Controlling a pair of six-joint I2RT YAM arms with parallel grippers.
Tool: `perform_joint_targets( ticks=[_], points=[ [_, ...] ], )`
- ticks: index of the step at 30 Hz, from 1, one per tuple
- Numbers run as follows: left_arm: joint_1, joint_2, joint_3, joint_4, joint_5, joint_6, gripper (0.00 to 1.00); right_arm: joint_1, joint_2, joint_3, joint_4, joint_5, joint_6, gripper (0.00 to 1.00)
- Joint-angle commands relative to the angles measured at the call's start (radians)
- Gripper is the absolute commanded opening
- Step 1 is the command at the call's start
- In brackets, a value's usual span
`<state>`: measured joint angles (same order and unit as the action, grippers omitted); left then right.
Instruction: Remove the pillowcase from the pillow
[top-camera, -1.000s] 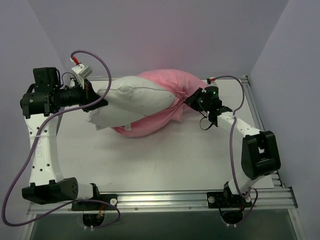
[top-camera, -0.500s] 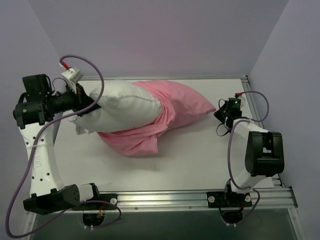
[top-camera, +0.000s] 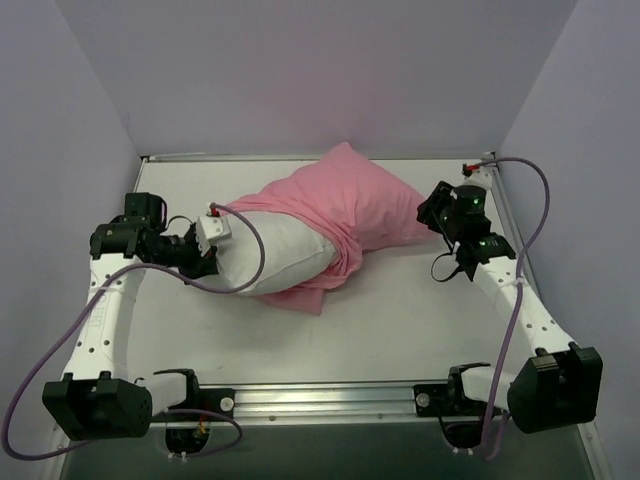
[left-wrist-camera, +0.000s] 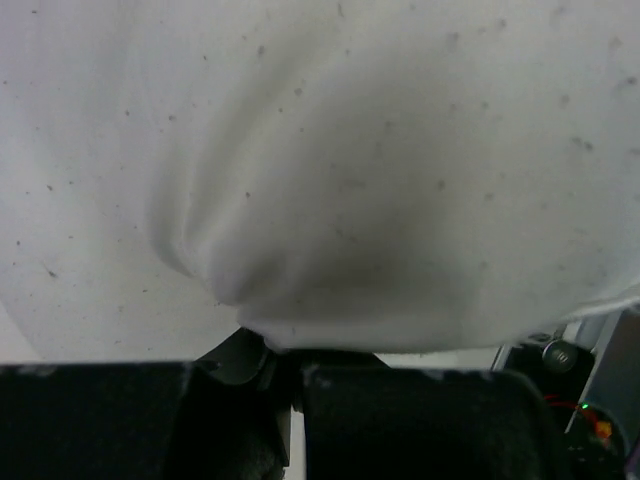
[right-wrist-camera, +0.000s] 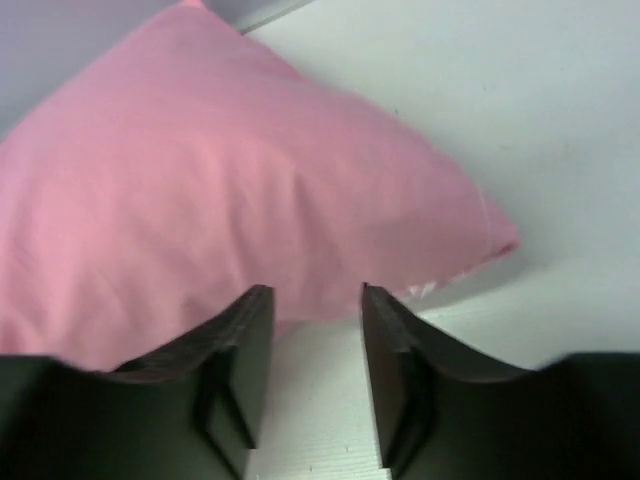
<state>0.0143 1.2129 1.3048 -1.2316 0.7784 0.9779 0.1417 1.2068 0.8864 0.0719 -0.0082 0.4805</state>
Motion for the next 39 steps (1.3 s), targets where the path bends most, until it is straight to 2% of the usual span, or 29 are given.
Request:
perform_joint_targets(
  ticks=[1,4,7,14,16,18,19,20,22,23,28,29,34,35,37,38,39],
  points=[
    [-0.004,-0.070,-0.108,-0.157,-0.149,0.369,0.02,0.004,-0.062,0.098,-0.150,0.057,-0.106,0.44],
    [-0.004,-0.127,-0.217,-0.158,-0.232,0.493,0.02,0.016,-0.029,0.180,-0.130,-0.025,-0.125,0.59],
    [-0.049,-0.185,-0.294,-0.094,-0.319,0.562,0.02,0.084,0.078,0.287,-0.135,-0.009,-0.155,0.63],
    [-0.066,-0.251,-0.487,0.086,-0.551,0.654,0.02,0.291,0.391,0.535,-0.170,0.053,-0.197,0.73],
    [-0.066,-0.251,-0.515,0.136,-0.574,0.641,0.29,0.317,0.492,0.580,-0.205,0.057,-0.177,0.73],
    [-0.065,-0.250,-0.495,0.146,-0.573,0.584,0.65,0.337,0.543,0.585,-0.242,0.092,-0.168,0.72],
    [-0.065,-0.251,-0.478,0.142,-0.565,0.559,0.98,0.340,0.572,0.565,-0.248,0.102,-0.164,0.66],
    [-0.063,-0.254,-0.457,0.139,-0.555,0.535,0.94,0.343,0.577,0.547,-0.248,0.106,-0.151,0.62],
    [-0.053,-0.259,-0.368,0.120,-0.503,0.428,0.94,0.343,0.557,0.466,-0.228,0.102,-0.129,0.48],
    [-0.042,-0.256,-0.328,0.106,-0.473,0.365,0.94,0.345,0.542,0.433,-0.201,0.100,-0.108,0.46],
    [0.150,-0.179,-0.023,-0.038,-0.140,0.224,0.94,0.364,0.403,0.255,-0.159,0.099,-0.051,0.41],
    [0.156,-0.164,0.002,-0.048,-0.116,0.155,0.94,0.368,0.384,0.205,-0.159,0.099,-0.042,0.41],
    [0.209,-0.034,0.066,-0.149,0.011,0.139,0.94,0.392,0.241,0.057,-0.121,0.080,0.055,0.37],
    [0.223,-0.010,0.076,-0.129,0.013,0.040,0.94,0.401,0.222,0.039,-0.109,0.074,0.075,0.36],
    [0.249,0.087,0.080,0.013,-0.026,-0.162,0.94,0.412,0.166,-0.013,-0.092,0.048,0.122,0.37],
    [0.254,0.127,0.085,0.042,-0.095,-0.349,0.94,0.418,0.151,-0.026,-0.083,0.039,0.141,0.36],
    [0.259,0.172,0.093,0.072,-0.132,-0.425,0.94,0.423,0.120,-0.042,-0.083,0.025,0.153,0.36]
  ],
)
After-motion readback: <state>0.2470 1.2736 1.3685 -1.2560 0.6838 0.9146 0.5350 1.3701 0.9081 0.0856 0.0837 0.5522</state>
